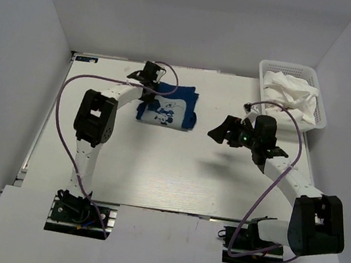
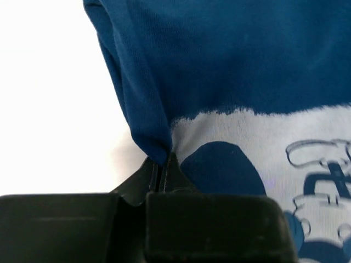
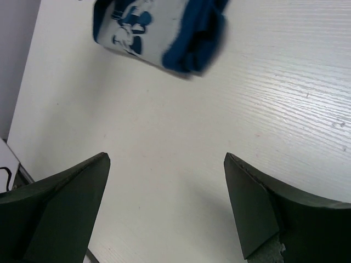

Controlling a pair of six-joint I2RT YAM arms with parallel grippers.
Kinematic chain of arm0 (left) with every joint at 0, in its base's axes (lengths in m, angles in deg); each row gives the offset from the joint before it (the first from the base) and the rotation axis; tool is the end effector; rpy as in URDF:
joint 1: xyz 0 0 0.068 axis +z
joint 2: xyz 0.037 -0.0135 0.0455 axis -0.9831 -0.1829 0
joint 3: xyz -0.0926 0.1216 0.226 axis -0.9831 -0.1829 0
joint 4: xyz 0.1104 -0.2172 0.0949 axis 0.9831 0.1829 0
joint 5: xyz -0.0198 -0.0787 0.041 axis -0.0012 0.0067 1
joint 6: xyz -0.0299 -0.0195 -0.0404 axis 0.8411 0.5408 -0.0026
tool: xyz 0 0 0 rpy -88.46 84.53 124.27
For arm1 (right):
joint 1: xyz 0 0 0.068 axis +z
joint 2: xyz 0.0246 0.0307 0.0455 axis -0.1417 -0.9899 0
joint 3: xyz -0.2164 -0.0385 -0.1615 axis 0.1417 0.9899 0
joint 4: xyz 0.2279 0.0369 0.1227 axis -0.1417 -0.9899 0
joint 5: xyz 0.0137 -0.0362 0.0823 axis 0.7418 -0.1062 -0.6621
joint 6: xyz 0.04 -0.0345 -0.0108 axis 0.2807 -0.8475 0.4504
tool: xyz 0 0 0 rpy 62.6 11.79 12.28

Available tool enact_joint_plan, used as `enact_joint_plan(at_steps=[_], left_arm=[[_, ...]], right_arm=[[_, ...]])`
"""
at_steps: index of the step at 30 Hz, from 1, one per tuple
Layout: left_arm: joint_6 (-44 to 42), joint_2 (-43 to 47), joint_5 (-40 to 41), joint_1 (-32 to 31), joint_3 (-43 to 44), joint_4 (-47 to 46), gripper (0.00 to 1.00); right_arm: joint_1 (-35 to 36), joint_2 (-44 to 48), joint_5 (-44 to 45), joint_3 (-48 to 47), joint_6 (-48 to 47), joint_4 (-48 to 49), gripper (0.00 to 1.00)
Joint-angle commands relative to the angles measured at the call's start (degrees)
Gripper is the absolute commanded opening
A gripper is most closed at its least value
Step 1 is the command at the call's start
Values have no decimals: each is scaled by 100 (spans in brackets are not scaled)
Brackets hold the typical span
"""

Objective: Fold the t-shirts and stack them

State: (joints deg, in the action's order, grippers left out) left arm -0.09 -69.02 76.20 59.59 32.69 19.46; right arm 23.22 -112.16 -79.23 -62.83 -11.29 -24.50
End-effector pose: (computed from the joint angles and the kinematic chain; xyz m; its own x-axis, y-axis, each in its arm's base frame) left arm 0.4614 -0.1612 0.1699 -0.7961 0.1825 -0.5770 0.1795 0.9817 0.0628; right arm 0.2679 0.0884 0.2353 -0.6239 0.2003 -0.7554 -0.4044 0.7444 0.5314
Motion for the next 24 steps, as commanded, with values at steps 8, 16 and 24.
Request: enact_joint_plan(at_steps=[8,16,24], left_arm=[[-2083,415,1664,1432,307,123,0],[-2946,-857,1664,2251,2197,352,0],[-3105,-1474,1199,2752,2944,-159,0]], right_arm=[[13,-254,552,28,-262,-88,91],[22,-976,341,-113,-182,353,91],[13,-1284,727,-130,-279,564,91]])
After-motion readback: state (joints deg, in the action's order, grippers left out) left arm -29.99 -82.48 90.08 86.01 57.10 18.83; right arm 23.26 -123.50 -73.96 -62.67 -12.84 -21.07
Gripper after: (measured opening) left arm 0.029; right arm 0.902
